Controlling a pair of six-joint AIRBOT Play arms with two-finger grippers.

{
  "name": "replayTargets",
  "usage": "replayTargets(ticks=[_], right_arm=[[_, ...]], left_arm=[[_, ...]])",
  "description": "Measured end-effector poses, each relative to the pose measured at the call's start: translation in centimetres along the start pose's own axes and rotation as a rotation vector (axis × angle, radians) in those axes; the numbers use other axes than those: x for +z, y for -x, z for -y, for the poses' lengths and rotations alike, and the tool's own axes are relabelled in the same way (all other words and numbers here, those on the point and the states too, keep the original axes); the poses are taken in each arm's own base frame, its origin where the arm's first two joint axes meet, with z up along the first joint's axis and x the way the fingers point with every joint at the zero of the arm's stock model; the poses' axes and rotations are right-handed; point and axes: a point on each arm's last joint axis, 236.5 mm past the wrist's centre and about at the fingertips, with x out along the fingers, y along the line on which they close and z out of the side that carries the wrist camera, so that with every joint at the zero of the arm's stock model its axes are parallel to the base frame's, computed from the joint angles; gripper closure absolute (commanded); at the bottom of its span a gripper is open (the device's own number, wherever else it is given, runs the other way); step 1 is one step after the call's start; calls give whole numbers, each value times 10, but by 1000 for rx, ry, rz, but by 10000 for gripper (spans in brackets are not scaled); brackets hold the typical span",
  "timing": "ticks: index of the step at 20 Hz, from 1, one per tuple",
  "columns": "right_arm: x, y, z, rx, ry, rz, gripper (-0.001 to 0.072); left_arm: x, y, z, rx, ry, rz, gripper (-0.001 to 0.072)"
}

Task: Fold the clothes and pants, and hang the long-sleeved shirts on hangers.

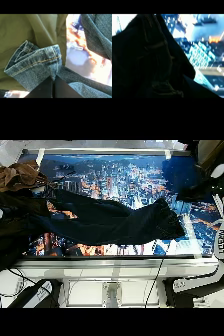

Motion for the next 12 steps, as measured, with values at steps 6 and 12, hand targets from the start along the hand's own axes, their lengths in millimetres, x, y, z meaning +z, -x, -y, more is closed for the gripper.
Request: replayTargets(ticks=[6,12], right_arm=[[-43,-56,-6,148,-23,-126,138],[-80,-73,-28,289,3,-274,657]], left_arm=[[-7,0,-3,14,-9,-27,696],[-10,0,-5,22,-14,-42,696]])
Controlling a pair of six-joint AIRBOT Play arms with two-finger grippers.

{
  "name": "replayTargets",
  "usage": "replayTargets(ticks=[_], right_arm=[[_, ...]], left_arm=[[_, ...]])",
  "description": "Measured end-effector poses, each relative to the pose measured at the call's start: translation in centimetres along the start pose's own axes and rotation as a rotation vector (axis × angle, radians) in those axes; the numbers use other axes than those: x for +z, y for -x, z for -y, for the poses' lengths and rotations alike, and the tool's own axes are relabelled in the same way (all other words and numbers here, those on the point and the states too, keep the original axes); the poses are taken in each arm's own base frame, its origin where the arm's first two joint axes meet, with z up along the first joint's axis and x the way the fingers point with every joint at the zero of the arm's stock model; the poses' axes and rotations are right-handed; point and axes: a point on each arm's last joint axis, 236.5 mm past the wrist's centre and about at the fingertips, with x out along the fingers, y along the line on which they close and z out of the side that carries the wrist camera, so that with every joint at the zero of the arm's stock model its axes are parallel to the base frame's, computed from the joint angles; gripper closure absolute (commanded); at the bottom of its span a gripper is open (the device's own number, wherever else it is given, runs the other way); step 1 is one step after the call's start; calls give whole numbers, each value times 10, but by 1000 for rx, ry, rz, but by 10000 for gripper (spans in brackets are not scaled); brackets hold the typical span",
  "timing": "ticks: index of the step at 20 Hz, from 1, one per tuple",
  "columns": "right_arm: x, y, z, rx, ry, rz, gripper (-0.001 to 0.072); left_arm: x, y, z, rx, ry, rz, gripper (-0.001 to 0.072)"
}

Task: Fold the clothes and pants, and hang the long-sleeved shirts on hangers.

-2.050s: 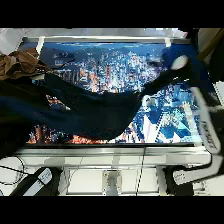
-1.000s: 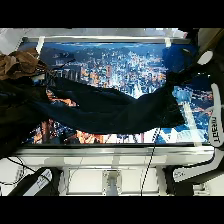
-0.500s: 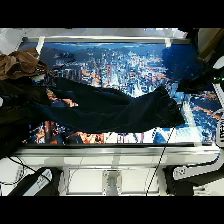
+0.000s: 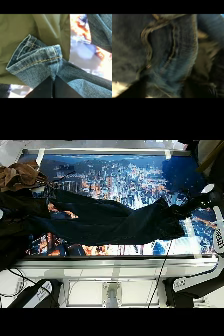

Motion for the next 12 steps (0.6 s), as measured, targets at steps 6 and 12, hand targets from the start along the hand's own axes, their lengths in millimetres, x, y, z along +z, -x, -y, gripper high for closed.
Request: replayTargets(ticks=[6,12], right_arm=[[-19,27,-34,85,108,-30,661],[45,158,-34,-144,215,399,663]], left_arm=[[5,17,0,-1,-1,32,696],[65,81,10,-63,98,341,698]])
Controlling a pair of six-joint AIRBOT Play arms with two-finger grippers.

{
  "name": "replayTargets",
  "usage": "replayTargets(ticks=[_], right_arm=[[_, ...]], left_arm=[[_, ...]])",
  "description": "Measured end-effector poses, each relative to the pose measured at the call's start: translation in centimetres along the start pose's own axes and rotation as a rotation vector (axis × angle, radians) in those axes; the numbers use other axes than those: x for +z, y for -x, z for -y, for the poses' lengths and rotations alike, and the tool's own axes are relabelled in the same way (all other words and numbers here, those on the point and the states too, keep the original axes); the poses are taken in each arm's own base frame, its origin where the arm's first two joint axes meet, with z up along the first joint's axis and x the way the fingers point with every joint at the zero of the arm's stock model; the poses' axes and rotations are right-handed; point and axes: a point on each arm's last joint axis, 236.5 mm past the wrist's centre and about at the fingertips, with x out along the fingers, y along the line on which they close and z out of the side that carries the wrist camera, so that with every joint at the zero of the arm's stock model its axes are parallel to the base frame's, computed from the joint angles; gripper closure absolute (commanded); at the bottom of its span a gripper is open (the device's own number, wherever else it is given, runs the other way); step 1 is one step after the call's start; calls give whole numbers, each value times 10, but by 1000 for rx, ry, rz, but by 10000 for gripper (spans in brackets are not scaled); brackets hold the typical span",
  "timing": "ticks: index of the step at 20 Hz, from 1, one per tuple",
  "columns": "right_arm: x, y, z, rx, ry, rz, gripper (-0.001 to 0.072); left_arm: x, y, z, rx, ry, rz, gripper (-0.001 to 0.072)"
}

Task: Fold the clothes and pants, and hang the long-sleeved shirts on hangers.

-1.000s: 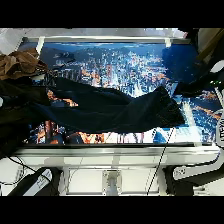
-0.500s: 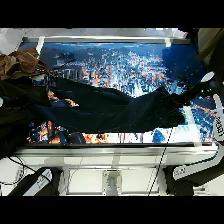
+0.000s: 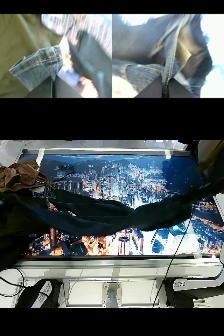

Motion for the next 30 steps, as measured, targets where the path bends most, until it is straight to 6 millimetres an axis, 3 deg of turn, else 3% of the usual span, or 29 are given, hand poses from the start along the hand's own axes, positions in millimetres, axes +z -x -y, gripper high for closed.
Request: replayTargets(ticks=[3,5,6,8,10,12,18,21,23,26,27,28,29,30], right_arm=[[75,64,17,-161,52,311,663],[111,108,20,-243,82,483,662],[118,125,22,-268,87,532,662],[110,137,29,-285,73,533,663],[80,128,40,-273,40,447,663],[34,116,52,-255,-18,345,662],[-146,56,72,-209,-247,107,662],[-226,26,82,-221,-370,-5,662],[-265,18,91,-253,-436,-65,662],[-306,19,105,-320,-518,-123,632],[-315,21,109,-341,-539,-137,376],[-322,25,116,-380,-554,-143,52],[-327,28,122,-412,-575,-145,26],[-330,30,122,-416,-606,-149,27]], left_arm=[[24,11,14,-59,63,93,698],[39,18,25,-109,112,149,698],[44,21,28,-123,127,169,698],[51,29,32,-144,146,194,698],[44,34,30,-136,139,172,697],[14,33,20,-91,107,78,697],[-106,30,-33,85,8,-197,697],[-148,26,-60,173,-50,-289,698],[-164,22,-75,223,-89,-329,697],[-182,15,-91,279,-133,-397,695],[-187,12,-95,290,-142,-419,579],[-188,9,-101,310,-170,-430,190],[-191,8,-104,320,-177,-445,10],[-191,6,-103,316,-174,-452,24]])
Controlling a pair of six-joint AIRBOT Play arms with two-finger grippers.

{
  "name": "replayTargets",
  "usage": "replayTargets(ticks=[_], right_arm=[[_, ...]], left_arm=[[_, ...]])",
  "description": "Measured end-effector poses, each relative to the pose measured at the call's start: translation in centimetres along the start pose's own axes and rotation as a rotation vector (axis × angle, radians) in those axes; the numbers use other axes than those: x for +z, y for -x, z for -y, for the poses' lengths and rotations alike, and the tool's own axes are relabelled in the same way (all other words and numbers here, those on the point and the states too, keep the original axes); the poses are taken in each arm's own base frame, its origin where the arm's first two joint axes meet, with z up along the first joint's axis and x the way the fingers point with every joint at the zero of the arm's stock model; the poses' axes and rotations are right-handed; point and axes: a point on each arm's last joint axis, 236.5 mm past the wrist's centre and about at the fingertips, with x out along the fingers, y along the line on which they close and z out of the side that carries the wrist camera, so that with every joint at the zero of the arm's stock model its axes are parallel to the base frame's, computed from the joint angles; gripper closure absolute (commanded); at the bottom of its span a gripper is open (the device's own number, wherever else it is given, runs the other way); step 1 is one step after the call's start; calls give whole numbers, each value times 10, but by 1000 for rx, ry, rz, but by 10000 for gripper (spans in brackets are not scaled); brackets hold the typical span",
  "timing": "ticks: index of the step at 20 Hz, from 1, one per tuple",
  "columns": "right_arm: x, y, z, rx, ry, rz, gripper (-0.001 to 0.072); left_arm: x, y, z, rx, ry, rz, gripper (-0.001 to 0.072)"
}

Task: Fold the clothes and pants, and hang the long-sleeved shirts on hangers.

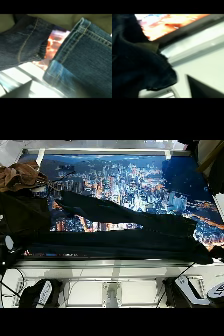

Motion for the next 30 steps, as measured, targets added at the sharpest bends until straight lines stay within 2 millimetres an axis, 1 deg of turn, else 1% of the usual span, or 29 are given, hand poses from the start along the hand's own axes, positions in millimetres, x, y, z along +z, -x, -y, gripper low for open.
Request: replayTargets(ticks=[1,2,3,4,5,6,7,8,9,10,12,15,16,18,20,21,22,23,24,26,27,29,30], right_arm=[[1,3,1,-1,-27,3,26],[6,10,3,-9,-56,21,27],[11,19,7,-23,-82,40,26],[21,30,10,-35,-106,79,26],[37,44,9,-30,-133,139,26],[55,59,4,-7,-151,211,26],[75,72,-7,31,-159,285,26],[93,84,-21,72,-147,348,26],[110,94,-37,114,-126,405,26],[122,99,-53,149,-98,436,26],[140,101,-91,225,-25,455,26],[149,90,-139,306,76,421,26],[150,85,-151,326,103,404,26],[151,74,-173,359,144,369,26],[150,66,-187,381,170,339,26],[150,63,-190,387,175,329,26],[149,61,-194,393,181,321,26],[149,59,-196,398,183,316,26],[149,58,-198,400,184,312,26],[149,57,-200,405,180,305,27],[149,56,-201,406,178,303,27],[148,55,-200,403,177,297,28],[147,54,-199,396,178,291,29]], left_arm=[[4,2,0,-2,2,5,24],[13,8,-1,-2,7,23,24],[29,18,0,-12,18,66,24],[49,30,3,-32,35,124,31],[71,43,7,-62,55,186,103],[93,56,15,-104,78,247,139],[112,64,26,-153,86,279,136],[126,66,40,-207,86,280,129],[136,63,57,-259,80,260,104],[143,55,77,-315,74,216,50],[149,32,119,-412,61,110,50],[155,-4,176,-516,50,-23,50],[156,-16,194,-541,46,-61,50],[154,-37,220,-569,38,-119,51],[149,-58,239,-582,42,-174,59],[146,-67,245,-584,50,-196,142],[143,-74,250,-585,55,-212,306],[142,-80,253,-584,56,-222,627],[141,-83,256,-587,63,-227,695],[145,-85,259,-591,65,-219,697],[151,-82,259,-596,61,-201,697],[168,-64,252,-602,35,-135,697],[178,-50,246,-593,12,-92,697]])
